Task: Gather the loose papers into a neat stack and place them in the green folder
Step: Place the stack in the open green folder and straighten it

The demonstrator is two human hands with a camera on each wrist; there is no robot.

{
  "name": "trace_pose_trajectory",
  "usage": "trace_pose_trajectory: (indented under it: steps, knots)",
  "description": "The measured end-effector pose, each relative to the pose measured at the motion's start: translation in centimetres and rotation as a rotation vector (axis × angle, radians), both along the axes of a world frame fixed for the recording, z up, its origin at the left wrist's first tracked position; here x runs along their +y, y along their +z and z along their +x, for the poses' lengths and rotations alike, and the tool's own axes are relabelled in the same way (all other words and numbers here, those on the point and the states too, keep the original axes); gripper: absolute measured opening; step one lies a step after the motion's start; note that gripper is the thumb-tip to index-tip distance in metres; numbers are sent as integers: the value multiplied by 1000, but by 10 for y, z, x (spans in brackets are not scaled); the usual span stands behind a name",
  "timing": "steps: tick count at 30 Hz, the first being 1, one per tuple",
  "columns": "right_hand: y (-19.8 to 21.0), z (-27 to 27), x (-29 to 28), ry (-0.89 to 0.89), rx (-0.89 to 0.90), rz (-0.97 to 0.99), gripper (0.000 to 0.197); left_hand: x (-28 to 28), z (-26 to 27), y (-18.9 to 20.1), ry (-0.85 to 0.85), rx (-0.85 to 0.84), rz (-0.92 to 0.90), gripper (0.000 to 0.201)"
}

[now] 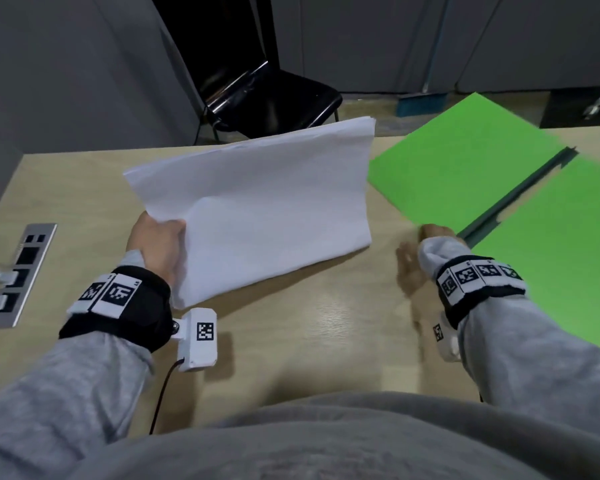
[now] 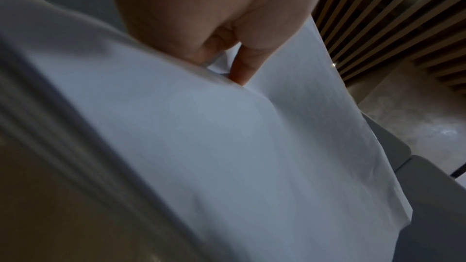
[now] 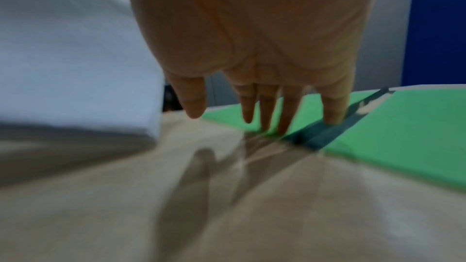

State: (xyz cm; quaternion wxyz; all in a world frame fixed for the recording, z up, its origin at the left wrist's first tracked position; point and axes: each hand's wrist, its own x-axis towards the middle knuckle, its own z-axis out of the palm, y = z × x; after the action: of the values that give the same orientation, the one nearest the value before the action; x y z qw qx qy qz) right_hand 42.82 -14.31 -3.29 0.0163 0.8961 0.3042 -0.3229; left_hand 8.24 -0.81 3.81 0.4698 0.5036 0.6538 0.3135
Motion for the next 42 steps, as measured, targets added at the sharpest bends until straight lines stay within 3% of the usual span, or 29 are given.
trace_pose_trajectory:
  steps: [1, 3, 5, 13, 15, 18, 23, 28, 33, 35, 38, 40, 42]
  knots:
    - [-2, -5, 0, -35, 30, 39, 47, 1, -3, 2, 7, -11, 6, 25]
    - [-2, -17, -8, -145, -91, 114, 53, 1, -11, 5, 41, -30, 27, 21]
    - [-6, -22, -21, -233, -145, 25, 58, 2, -21, 8, 76, -37, 41, 18]
    - [15, -132, -18, 320, 108, -74, 56, 8, -46, 11, 204, -125, 60, 28]
    - [21, -151, -10, 335, 249, -41, 57, 6, -50, 13, 201, -171, 51, 25]
    - [32, -166, 0, 275, 383, -3, 69, -1, -57, 24, 129, -342, 11, 21]
    - [39, -169, 14, 124, 568, 298, 92, -19, -37, 47, 8, -531, -13, 10]
    - [39, -185, 26, -232, 853, 401, 74, -28, -12, 63, -18, -748, -88, 13]
    - [41, -194, 34, -377, 1045, 425, 78, -24, -7, 65, -13, -833, -128, 12]
    - [46, -190, 38, -500, 1127, 570, 57, -23, -6, 57, 42, -828, -167, 14]
    - [53, -170, 43, -715, 1191, 793, 28, -24, -8, 40, 40, -618, -225, 17]
    - [59, -152, 45, -674, 1039, 764, 14, -29, -9, 29, -1, -504, -265, 17]
    - [60, -136, 44, -591, 848, 691, 30, -31, -6, 13, -89, -347, -301, 17]
